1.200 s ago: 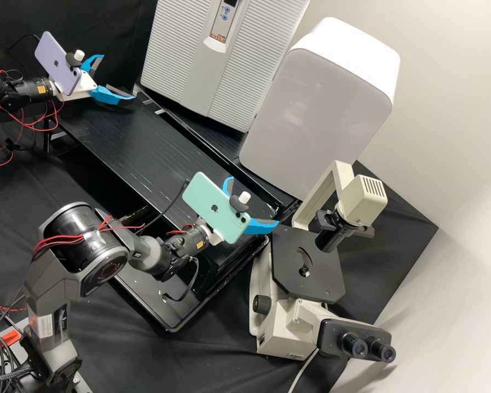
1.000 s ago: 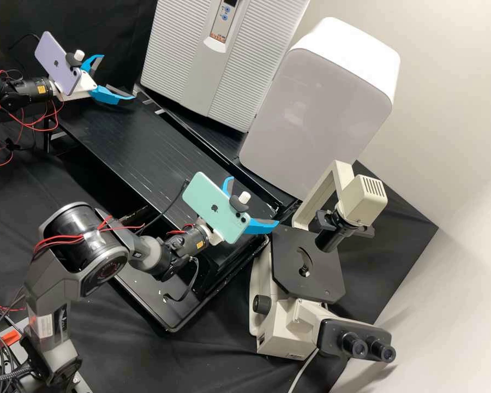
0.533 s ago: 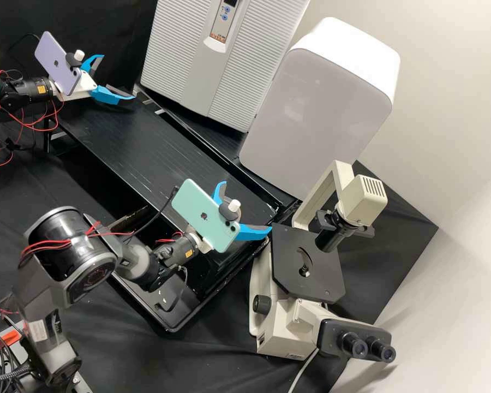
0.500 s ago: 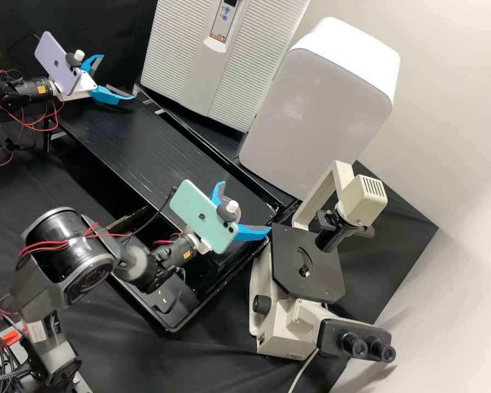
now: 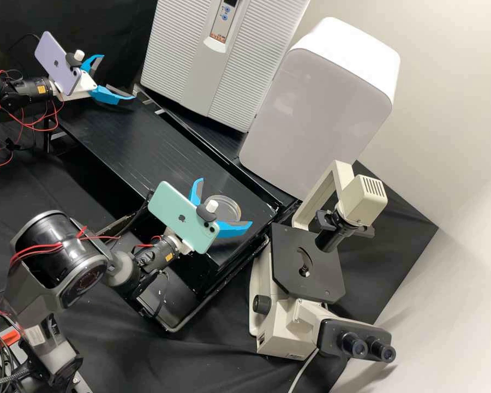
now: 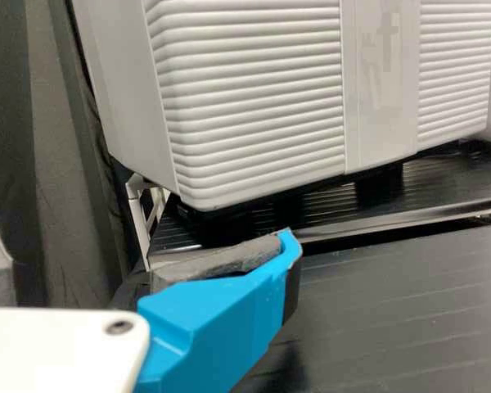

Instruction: Place the petri dish on the microscope

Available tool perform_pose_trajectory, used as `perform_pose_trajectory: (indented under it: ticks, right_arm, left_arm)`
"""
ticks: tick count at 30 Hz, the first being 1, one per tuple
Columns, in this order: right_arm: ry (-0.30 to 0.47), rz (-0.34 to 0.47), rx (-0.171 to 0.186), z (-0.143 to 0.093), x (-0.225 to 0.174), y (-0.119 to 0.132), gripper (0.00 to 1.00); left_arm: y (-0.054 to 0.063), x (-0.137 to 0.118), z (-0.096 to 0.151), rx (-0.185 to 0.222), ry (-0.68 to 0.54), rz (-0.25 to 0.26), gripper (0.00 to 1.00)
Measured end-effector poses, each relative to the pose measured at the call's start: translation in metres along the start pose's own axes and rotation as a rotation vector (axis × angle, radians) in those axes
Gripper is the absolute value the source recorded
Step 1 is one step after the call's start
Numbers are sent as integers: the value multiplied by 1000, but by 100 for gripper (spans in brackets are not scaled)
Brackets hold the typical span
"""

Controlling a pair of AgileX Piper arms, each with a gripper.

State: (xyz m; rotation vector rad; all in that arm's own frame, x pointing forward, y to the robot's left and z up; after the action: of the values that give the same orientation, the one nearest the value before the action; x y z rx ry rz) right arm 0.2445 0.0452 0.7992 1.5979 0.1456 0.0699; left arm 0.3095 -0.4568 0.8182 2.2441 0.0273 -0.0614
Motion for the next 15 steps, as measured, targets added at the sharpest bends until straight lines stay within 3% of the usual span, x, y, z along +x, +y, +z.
perform_pose_trajectory:
  ticks: [15]
  right_arm:
    - [-13, -53, -1, 10, 6, -19, 100]
  left_arm:
    - [0, 0, 0, 0, 0, 0, 100]
